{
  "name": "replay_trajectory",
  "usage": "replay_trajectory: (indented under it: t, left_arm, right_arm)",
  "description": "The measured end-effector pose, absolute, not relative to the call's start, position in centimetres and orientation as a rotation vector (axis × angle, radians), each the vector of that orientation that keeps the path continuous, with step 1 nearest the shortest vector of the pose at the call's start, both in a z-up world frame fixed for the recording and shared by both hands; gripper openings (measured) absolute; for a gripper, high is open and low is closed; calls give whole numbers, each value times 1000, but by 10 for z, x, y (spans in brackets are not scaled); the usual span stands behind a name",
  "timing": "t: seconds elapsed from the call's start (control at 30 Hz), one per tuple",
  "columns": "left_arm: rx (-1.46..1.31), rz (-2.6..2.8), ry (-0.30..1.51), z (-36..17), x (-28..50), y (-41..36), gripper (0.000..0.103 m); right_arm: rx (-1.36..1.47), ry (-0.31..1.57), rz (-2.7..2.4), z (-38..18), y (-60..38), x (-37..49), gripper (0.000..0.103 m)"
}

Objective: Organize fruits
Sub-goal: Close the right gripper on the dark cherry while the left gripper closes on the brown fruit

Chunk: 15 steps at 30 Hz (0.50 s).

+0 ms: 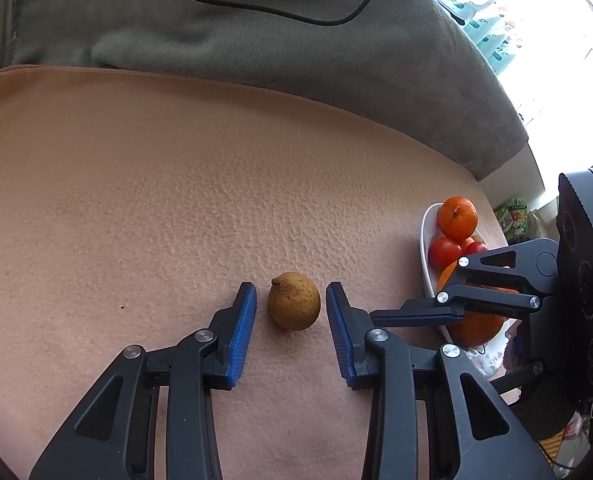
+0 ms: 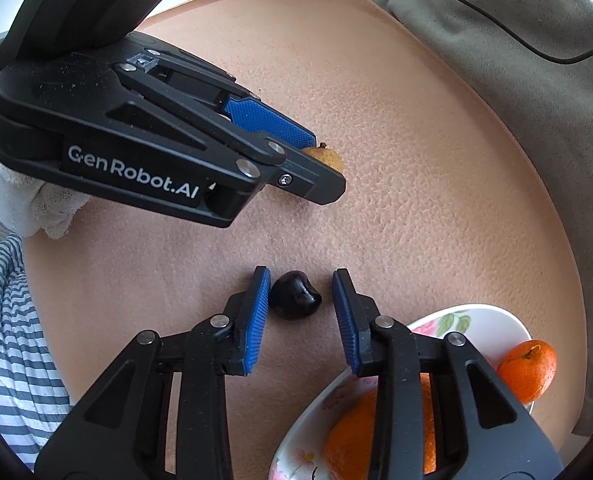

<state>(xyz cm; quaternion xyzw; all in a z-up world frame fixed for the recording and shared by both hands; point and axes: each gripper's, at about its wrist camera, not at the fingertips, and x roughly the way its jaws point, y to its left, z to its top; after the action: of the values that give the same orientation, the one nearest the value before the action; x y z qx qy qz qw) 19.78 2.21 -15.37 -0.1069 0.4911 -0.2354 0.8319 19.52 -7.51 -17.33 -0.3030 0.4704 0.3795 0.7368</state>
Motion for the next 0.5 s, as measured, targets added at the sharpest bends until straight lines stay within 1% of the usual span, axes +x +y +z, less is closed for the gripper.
replay_trajectory:
  t: [0.13,0.23,0.5]
  left_arm:
    - [-224,-495,1038,-154,198,23,29]
    - [-229,-498,1033,-154,198,24,25]
    - [-222,-490,1020,-152,195,22,25]
  right_arm:
    - [-663,1036,835,-174,-75,198,27]
    - [-651,1037,834,-174,-74,199,26]
    - [-633,1034,833,-174,-72,190,26]
